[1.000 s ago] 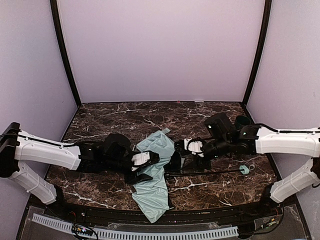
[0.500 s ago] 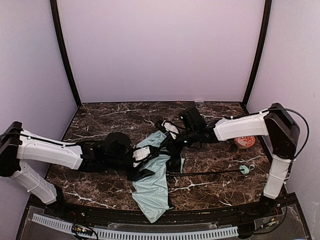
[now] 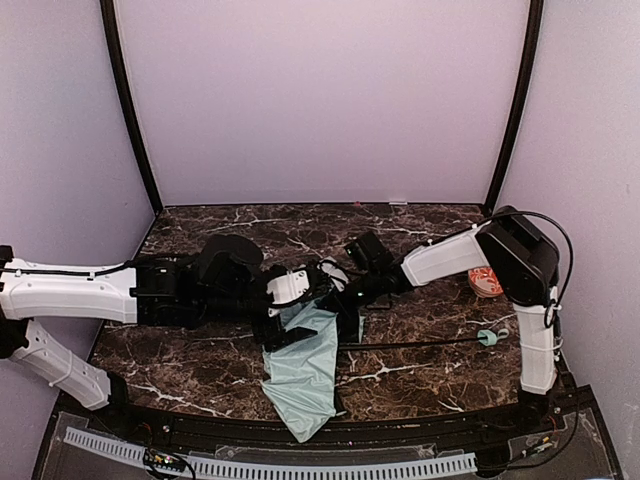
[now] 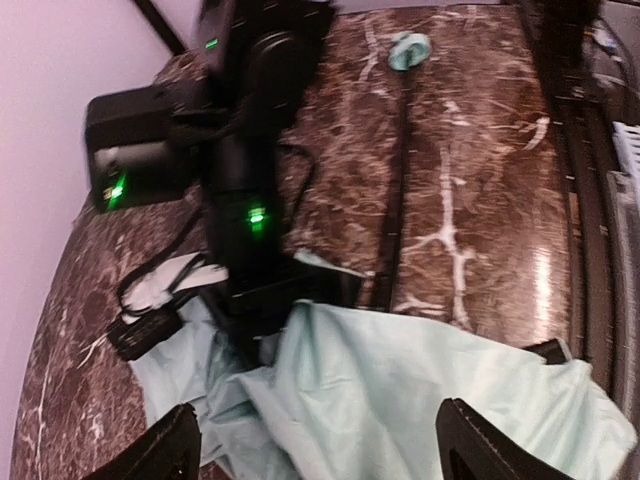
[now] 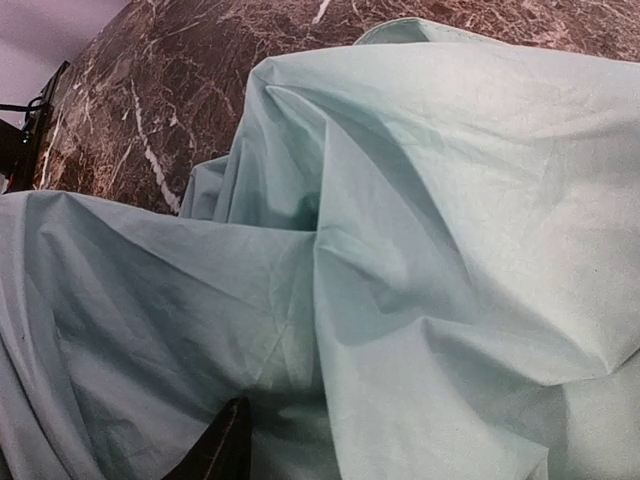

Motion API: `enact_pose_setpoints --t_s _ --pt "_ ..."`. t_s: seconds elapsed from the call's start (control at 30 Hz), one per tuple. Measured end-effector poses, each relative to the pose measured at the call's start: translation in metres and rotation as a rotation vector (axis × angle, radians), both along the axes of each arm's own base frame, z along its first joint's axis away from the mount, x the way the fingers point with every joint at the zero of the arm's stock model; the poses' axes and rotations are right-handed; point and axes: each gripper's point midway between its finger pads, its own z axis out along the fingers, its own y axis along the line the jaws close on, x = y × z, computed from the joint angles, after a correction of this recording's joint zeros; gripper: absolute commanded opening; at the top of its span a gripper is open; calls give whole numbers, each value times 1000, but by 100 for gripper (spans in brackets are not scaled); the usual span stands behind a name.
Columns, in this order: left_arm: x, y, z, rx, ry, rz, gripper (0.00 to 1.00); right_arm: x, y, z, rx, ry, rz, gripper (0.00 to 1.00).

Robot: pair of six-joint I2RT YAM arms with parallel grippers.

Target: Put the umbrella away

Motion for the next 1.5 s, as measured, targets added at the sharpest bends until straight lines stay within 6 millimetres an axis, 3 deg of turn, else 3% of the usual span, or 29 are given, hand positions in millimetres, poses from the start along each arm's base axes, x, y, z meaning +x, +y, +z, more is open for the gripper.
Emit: enact_pose_setpoints --t_s 0.07,0.17,0.4,0.6,0.7,0.77,0.9,0.93,1.07,1.2,1.3,1.43,1.5 --pt "-22 -2 4 2 31 -91 81 4 2 0 11 7 4 40" --pt "-53 0 -8 51 110 -225 82 11 5 0 20 3 9 40" --pt "-108 19 -73 245 257 -432 89 16 7 0 15 -7 18 40" --pt "-131 42 -128 320 311 -527 89 16 7 1 16 -6 18 39" --pt "-132 41 -133 313 288 -553 81 16 7 1 20 -3 21 39" --pt "-131 39 -133 300 271 -561 64 15 8 1 24 1 26 39" --pt "-129 34 -129 280 248 -567 5 13 9 1 30 11 37 38" --pt "-128 33 -129 278 246 -566 0 13 9 1 31 12 39 38" --pt "-123 31 -125 286 236 -540 0 11 10 1 36 14 47 35" --pt "-101 20 -109 258 167 -447 0 9 11 1 36 2 66 34" --pt "-78 12 -80 145 130 -360 0 0 13 0 40 -6 103 34" --pt "-29 7 -17 -109 68 -219 0 -14 18 0 54 -18 171 31" --pt "-6 7 0 -181 42 -151 0 -19 19 -1 56 -19 194 31"
